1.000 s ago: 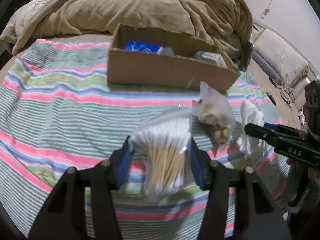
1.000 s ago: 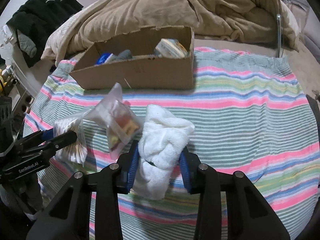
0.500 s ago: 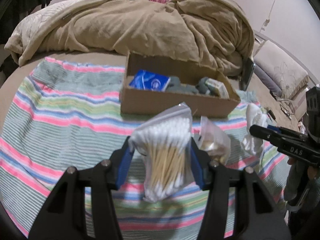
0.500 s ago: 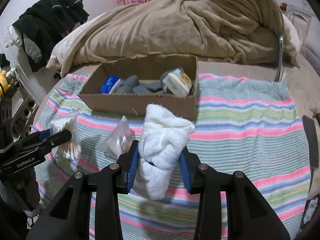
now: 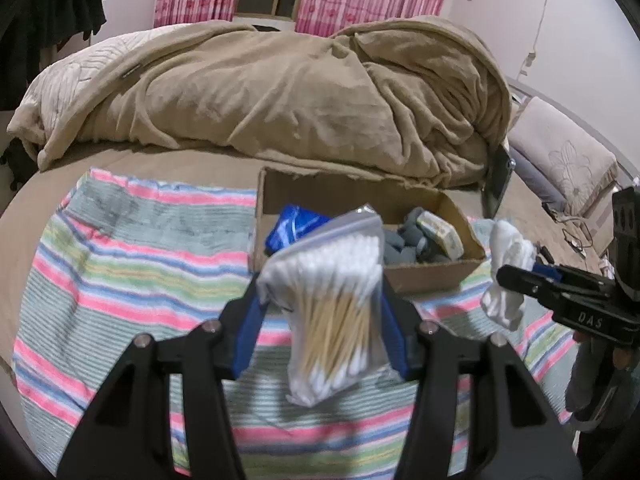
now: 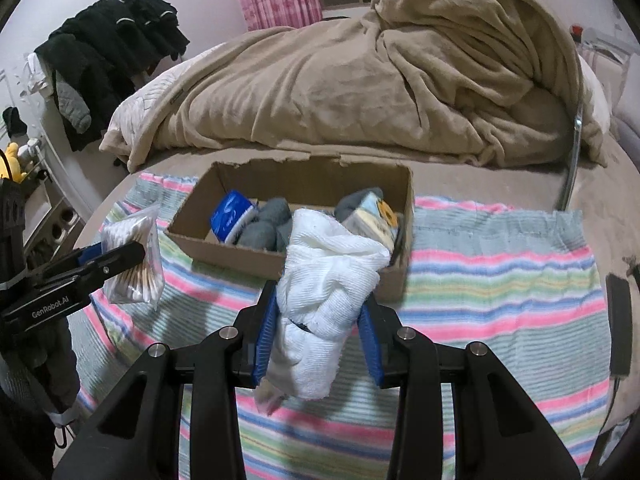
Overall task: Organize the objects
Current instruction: 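Lift the cotton swab bag and white towel toward the cardboard box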
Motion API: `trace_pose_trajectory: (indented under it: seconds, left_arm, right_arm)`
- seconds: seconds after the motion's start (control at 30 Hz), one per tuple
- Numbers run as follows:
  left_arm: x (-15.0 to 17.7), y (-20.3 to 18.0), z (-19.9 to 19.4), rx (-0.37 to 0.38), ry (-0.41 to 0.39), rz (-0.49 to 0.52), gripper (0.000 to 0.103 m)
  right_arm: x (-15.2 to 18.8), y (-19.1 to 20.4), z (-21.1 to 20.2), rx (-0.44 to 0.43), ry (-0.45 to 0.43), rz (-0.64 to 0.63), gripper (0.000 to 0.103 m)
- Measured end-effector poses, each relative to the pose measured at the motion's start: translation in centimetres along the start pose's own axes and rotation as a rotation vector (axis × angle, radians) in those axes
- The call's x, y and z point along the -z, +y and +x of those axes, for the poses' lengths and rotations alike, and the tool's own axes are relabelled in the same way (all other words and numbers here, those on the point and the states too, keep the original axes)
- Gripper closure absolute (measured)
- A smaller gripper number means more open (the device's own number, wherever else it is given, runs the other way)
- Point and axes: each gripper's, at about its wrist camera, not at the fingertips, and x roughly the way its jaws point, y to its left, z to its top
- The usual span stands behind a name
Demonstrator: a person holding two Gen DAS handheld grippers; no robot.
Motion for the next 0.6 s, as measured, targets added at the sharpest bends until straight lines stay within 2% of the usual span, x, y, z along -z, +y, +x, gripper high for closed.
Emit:
trace_pose_trajectory:
  seconds: [0.6]
  left_arm:
    - [-4.0, 0.3, 3.0, -0.005, -0.008, 0.023, 0.049]
  right_arm:
    - [-4.2, 0.0, 3.0, -0.022, -0.025, -0.023, 0.063]
